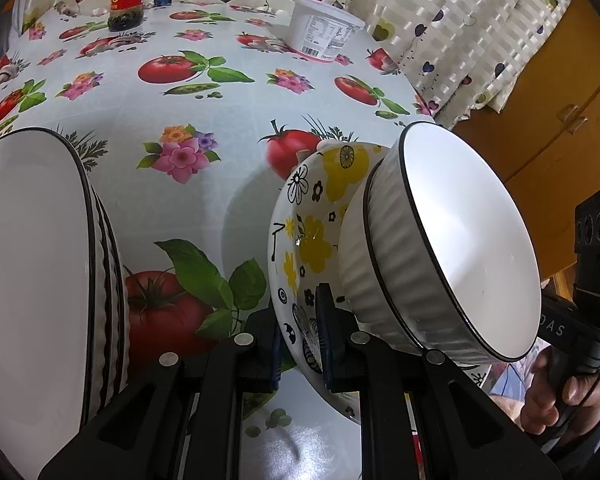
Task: Organize plates and bowls
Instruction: 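Carry the floral plate with bowls using both grippers toward the white plate stack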
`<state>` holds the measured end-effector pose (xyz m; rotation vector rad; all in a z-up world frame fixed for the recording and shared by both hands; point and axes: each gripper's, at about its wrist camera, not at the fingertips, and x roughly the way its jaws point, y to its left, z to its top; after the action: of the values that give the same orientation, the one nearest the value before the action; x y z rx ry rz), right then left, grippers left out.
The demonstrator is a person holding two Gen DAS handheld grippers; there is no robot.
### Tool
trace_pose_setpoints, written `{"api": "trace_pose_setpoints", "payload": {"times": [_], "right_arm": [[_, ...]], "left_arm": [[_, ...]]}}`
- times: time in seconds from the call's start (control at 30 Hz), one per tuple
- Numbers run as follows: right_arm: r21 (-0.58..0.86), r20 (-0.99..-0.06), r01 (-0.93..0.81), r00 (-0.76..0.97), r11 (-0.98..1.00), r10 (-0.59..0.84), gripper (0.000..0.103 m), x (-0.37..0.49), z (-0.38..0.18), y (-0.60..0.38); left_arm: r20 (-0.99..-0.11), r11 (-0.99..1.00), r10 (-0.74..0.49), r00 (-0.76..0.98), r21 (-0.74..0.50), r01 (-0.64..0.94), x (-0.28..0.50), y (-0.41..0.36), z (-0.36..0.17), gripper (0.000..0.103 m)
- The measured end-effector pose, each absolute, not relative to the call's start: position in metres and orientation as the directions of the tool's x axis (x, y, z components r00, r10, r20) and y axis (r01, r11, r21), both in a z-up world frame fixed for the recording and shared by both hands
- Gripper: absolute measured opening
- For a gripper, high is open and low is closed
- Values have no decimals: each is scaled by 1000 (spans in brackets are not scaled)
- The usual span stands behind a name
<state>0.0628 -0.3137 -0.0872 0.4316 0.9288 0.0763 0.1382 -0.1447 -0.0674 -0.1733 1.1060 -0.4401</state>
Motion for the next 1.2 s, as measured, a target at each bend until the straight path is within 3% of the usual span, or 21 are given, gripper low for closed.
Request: {"api": "trace_pose_setpoints", "payload": {"times": [0.73,1.2], "right_arm": [[395,-755,127,609,910,243,9,60,-82,-316],[376,-728,86,643,923,237,9,61,-36,-311]], "left_arm": [[-832,907,-412,372,-333,259,139,-147,-62,13],[-813,907,-411,412,-322,271,141,-139,-16,13]]}}
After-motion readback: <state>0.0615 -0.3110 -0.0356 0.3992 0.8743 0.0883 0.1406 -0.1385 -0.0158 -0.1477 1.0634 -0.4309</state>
